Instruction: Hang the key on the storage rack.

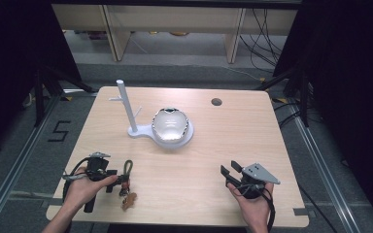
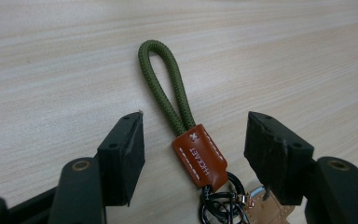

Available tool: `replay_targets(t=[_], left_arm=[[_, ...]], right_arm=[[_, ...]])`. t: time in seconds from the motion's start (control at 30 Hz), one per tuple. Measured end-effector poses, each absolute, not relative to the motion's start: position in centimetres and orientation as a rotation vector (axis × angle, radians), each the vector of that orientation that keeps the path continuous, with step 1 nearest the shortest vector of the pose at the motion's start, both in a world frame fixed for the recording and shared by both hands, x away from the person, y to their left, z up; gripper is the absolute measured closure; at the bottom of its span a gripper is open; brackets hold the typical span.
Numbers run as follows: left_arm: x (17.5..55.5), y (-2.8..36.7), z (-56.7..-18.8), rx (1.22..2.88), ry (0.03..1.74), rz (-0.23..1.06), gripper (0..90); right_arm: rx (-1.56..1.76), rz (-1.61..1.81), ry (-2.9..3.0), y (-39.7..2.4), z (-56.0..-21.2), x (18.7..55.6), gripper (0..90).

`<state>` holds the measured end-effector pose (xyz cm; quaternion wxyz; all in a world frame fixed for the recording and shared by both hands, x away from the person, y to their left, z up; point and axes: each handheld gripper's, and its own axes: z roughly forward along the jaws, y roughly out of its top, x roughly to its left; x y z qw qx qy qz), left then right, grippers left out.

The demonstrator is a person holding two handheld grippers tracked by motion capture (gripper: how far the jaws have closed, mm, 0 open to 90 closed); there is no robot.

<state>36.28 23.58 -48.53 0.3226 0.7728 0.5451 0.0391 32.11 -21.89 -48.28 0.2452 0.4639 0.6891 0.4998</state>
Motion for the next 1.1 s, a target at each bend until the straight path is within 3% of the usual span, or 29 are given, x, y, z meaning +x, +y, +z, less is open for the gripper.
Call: replay_targets(t=[0.3,0.67,1.1], left_arm=[[36.8,21.8,-48.3,2.113,1.524,0.116,46.1],[37.3,19.9,-48.3,2.210,1.601,0.108,49.7],[37.5,20.0,-48.7,2.254,1.598,0.131,58.3]], right_arm=[[1.305,1.373,1.922,-22.0,-48.2,32.2,52.8],[1.312,1.365,1.963,-21.6,-48.1,32.0,51.6],[1.288,1.368,1.975,-21.4,-48.3,32.1,50.0]])
